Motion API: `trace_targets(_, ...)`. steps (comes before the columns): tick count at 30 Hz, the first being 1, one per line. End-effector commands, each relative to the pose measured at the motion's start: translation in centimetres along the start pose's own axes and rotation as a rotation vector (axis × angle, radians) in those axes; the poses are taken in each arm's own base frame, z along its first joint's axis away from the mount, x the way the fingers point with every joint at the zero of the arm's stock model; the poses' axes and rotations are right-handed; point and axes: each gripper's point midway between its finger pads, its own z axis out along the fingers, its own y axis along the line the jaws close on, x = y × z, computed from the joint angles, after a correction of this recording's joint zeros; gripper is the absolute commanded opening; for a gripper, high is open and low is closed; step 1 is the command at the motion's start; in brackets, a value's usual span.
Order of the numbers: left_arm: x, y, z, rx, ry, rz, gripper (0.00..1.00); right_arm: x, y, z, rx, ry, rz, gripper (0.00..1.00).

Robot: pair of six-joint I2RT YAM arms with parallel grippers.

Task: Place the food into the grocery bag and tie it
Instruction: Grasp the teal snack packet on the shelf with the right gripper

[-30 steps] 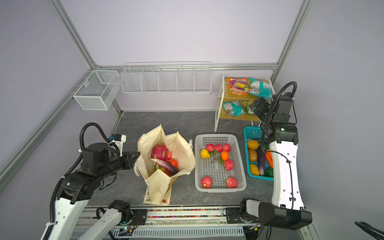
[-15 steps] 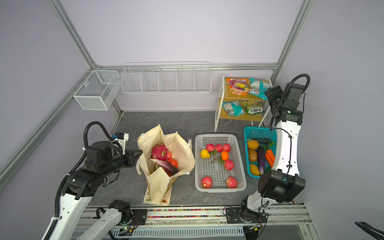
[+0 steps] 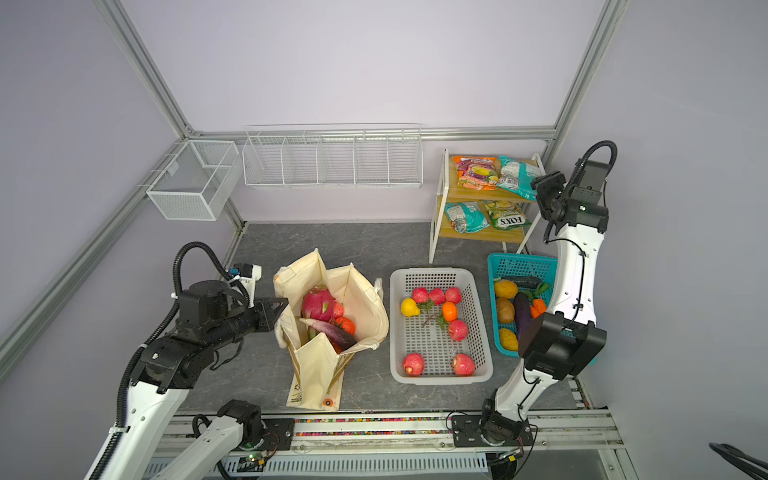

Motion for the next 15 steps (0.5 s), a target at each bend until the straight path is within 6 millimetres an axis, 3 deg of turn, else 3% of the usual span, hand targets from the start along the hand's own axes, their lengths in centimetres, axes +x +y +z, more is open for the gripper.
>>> trace_targets(1,0.1,-0.1,0.4,0.014,-0.002,0.03,0.0,0.0,-0.4,0.4,0.015,0.016,0.007,0.6)
trace_targets(5,0.1,-0.1,0.6,0.019,-0.004,0.027,0.0,-0.2,-0.9,0.8,0.041,0.02,0.006,0.6)
trace_targets(9,0.2,0.0,0.8,0.021,-0.004,0.024,0.0,-0.5,-1.0,1.1,0.049,0.014,0.005,0.7)
trace_targets(15,0.1,-0.1,0.9,0.025,-0.007,0.024,0.0,-1.0,-0.6,1.6,0.044,0.01,-0.005,0.64)
